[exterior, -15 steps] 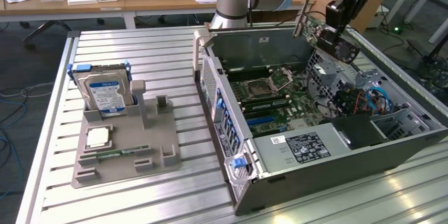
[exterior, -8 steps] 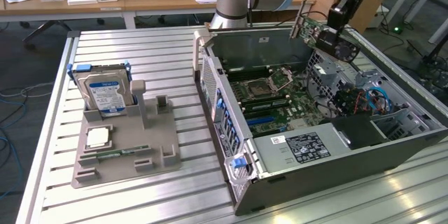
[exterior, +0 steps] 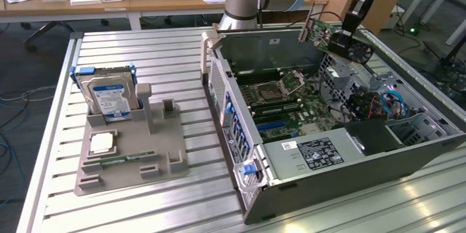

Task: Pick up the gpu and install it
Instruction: 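Insert the gpu into the slot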

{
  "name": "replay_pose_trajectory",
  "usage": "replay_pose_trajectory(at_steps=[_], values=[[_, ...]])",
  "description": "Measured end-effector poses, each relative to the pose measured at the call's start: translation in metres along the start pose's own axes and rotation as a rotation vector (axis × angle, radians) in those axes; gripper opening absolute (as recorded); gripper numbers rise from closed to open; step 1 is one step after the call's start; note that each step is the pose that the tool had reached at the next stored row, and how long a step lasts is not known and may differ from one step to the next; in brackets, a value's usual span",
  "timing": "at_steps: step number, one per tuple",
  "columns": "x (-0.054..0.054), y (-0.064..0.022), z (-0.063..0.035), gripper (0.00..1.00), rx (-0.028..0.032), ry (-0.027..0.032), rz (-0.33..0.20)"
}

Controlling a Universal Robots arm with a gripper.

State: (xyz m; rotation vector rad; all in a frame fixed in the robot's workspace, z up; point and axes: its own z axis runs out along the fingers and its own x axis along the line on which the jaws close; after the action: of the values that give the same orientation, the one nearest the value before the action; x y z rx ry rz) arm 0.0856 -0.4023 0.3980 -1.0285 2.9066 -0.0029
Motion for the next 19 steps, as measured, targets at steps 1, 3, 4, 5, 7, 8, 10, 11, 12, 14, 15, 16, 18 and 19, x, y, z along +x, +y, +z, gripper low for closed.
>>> replay_pose_trajectory(at_steps=[1, 3, 4, 5, 7, 8, 10, 11, 12, 14, 15, 16, 18, 19], values=[[0.0, 0.0, 0.0003, 0.26, -0.001, -0.0004, -0.018], [0.0001, 0.0, 0.0008, 0.26, -0.0029, -0.0011, -0.054], [0.0001, 0.0, 0.001, 0.26, -0.004, -0.0016, -0.074], [0.0001, 0.0, 0.0013, 0.26, -0.005, -0.0019, -0.091], [0.0001, 0.0, 0.0018, 0.26, -0.0069, -0.0027, -0.127], [0.0001, 0.0, 0.0021, 0.26, -0.0079, -0.003, -0.145], [0.0002, 0.0001, 0.0026, 0.26, -0.0099, -0.0038, -0.181], [0.0002, 0.0001, 0.0028, 0.26, -0.0109, -0.0042, -0.2], [0.0002, 0.0001, 0.0031, 0.26, -0.0119, -0.0046, -0.218], [0.0002, 0.0001, 0.0036, 0.26, -0.0138, -0.0054, -0.254], [0.0002, 0.0001, 0.0039, 0.26, -0.0148, -0.0057, -0.272], [0.0002, 0.0001, 0.0041, 0.26, -0.0158, -0.0061, -0.29], [0.0003, 0.0001, 0.0047, 0.26, -0.0178, -0.0069, -0.328], [0.0003, 0.0001, 0.005, 0.26, -0.0188, -0.0074, -0.346]])
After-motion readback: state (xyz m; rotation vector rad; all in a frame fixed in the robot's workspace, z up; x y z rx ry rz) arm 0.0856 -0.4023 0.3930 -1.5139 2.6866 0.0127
